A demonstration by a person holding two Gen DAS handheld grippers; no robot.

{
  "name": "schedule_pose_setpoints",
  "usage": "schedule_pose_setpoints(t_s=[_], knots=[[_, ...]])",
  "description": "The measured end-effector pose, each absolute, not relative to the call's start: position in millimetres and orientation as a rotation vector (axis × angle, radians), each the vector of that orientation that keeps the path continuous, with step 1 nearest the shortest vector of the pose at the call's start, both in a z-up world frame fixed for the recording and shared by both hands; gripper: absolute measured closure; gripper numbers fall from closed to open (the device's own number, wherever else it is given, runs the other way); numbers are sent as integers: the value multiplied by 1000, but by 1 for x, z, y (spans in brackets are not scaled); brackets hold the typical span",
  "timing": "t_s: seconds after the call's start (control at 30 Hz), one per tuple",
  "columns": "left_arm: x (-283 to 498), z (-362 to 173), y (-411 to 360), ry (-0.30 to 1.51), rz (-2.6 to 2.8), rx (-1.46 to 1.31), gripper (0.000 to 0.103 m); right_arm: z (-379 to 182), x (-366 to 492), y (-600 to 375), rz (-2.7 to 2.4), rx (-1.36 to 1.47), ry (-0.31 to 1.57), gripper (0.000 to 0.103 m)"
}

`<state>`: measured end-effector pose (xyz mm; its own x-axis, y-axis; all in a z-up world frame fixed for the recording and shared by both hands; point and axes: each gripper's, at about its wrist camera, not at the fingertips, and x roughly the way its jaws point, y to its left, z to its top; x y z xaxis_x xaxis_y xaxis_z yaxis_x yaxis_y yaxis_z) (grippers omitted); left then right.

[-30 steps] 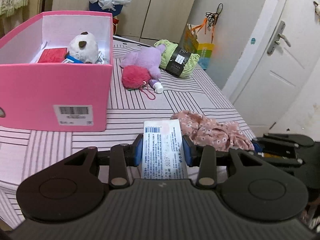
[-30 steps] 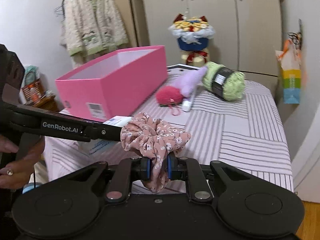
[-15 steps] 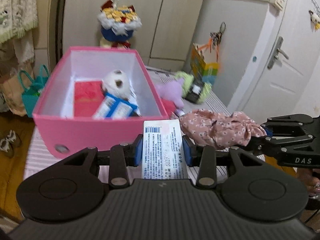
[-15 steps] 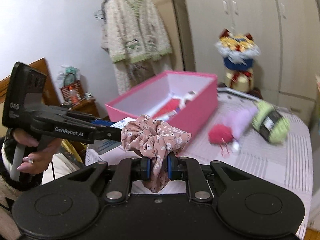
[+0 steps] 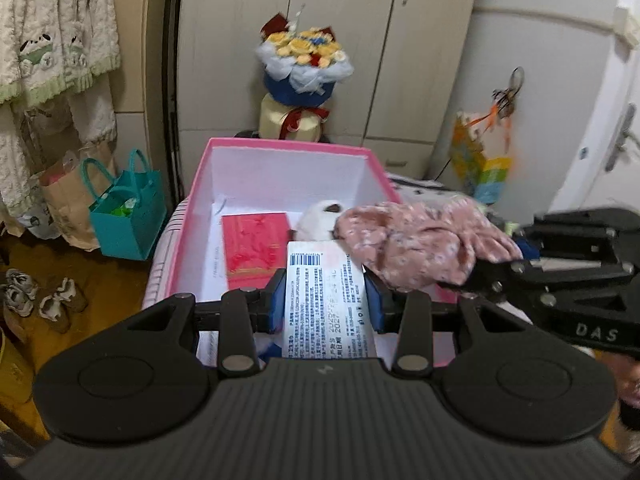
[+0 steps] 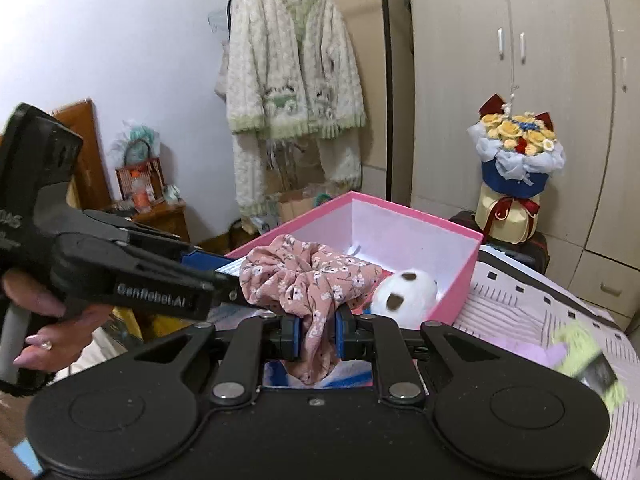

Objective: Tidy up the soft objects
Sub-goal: 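Lower the scrunchie and white tube into the box and open both tools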

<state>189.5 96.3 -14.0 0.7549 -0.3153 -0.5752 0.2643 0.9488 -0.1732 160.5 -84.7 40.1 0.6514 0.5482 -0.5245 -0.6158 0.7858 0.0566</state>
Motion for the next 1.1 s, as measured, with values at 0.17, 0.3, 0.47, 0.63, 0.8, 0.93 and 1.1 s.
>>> schedule_pose_setpoints(t_s=[0.17,0.3,0.47,0.63,0.8,0.93,1.1], knots=[[230,-25,99,697,-288,-27,64,33,216,-62,650,-179,624,84],[261,-36,100,769,-290,1,64,31,265,-50,641,-187,692,84],[279,-43,97,836,-319,48,64,23,308,-40,659,-158,784,84],[289,-48,90,859,-317,90,64,1,328,-24,666,-160,838,83],[297,-47,89,866,-304,91,62,-8,341,-8,663,-199,878,61],[286,-40,89,844,-313,102,50,-4,339,-17,652,-167,870,53],[264,-26,94,820,-345,97,49,20,313,-44,662,-128,807,50]])
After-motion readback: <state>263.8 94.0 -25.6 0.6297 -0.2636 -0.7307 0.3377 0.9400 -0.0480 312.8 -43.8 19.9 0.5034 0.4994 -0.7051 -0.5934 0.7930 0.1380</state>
